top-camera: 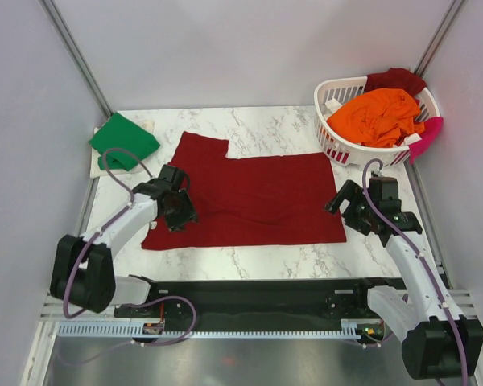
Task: Fold and stack the t-shirts
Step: Fold the tshirt
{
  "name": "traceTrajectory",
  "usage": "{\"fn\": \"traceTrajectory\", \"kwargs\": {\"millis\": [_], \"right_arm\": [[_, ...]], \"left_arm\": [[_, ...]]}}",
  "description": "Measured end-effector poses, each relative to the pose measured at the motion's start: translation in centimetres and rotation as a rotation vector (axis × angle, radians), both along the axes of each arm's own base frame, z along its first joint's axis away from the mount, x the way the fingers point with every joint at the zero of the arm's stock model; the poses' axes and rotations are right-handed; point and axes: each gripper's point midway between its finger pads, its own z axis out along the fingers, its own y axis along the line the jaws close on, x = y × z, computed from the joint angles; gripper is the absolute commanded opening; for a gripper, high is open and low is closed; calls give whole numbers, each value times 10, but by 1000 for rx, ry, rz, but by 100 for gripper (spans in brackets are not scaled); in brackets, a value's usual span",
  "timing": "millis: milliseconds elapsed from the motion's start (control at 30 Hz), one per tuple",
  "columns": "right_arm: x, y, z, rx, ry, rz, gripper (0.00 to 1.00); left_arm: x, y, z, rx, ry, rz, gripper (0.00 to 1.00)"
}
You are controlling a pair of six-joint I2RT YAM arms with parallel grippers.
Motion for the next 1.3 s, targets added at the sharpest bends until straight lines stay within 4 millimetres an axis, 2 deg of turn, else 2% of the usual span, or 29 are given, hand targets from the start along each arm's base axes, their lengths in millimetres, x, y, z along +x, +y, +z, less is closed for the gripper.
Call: {"fn": "traceTrajectory", "kwargs": {"millis": [67, 300, 600, 900, 1300], "right_arm": [[1, 0, 1, -3, -7, 4, 98], [0, -1, 1, -18, -14, 19, 98], [0, -2, 0, -31, -16, 34, 98], [0, -3, 0, -39, -16, 43, 98], [-2, -3, -4, -47, -8, 51, 98]], "left_arm": [[13, -5, -13, 19, 28, 0, 55], [53, -11, -34, 58, 20, 13, 54], [66, -9, -50, 90, 28, 22, 51], [78, -9, -48, 108, 8, 26, 43], [88, -11, -43, 102, -26, 18, 48]]}}
